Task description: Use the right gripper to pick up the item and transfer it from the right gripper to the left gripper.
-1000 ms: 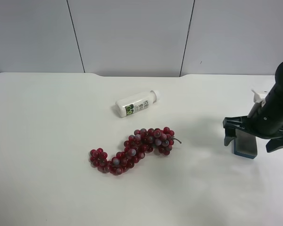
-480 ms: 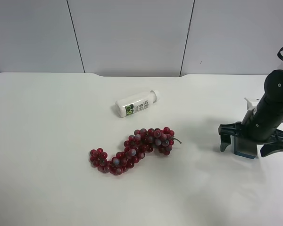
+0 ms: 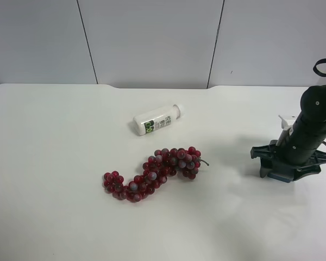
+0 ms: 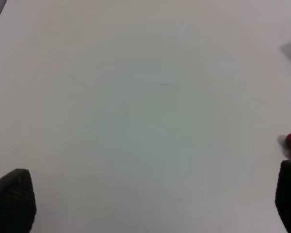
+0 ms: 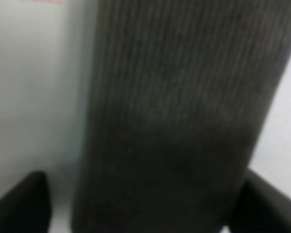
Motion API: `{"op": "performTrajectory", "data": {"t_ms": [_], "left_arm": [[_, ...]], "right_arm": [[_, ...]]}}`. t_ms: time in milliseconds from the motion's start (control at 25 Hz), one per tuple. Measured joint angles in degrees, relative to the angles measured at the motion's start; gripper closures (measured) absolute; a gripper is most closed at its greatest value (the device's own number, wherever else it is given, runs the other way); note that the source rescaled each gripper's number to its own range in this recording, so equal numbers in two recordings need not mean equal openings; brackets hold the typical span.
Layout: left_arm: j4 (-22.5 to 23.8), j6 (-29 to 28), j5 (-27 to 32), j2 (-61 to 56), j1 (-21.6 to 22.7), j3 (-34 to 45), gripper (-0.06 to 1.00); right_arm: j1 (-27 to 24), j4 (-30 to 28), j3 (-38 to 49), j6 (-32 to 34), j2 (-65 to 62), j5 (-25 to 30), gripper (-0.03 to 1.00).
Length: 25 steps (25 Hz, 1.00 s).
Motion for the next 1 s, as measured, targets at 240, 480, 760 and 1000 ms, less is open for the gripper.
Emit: {"op": "performTrajectory", "data": {"t_ms": [240,480,760,1000], "left_arm": [[0.0,0.0,0.0,0.0,0.0,0.0,-0.06],[0.0,0.0,0.0,0.0,0.0,0.0,-0.06],[0.0,0.0,0.0,0.0,0.0,0.0,-0.06],[0.0,0.0,0.0,0.0,0.0,0.0,-0.06]], "right_arm": [[0.0,-0.3,0.0,-0.1,0.0,0.0,0.95],[0.0,-0.3,0.0,-0.2,0.0,0.0,0.95],[0.0,-0.3,0.0,-3.0,-0.4,5.5,0.95],[0.4,0.1,0.0,-4.8,-6.2,7.9,0.95]]}}
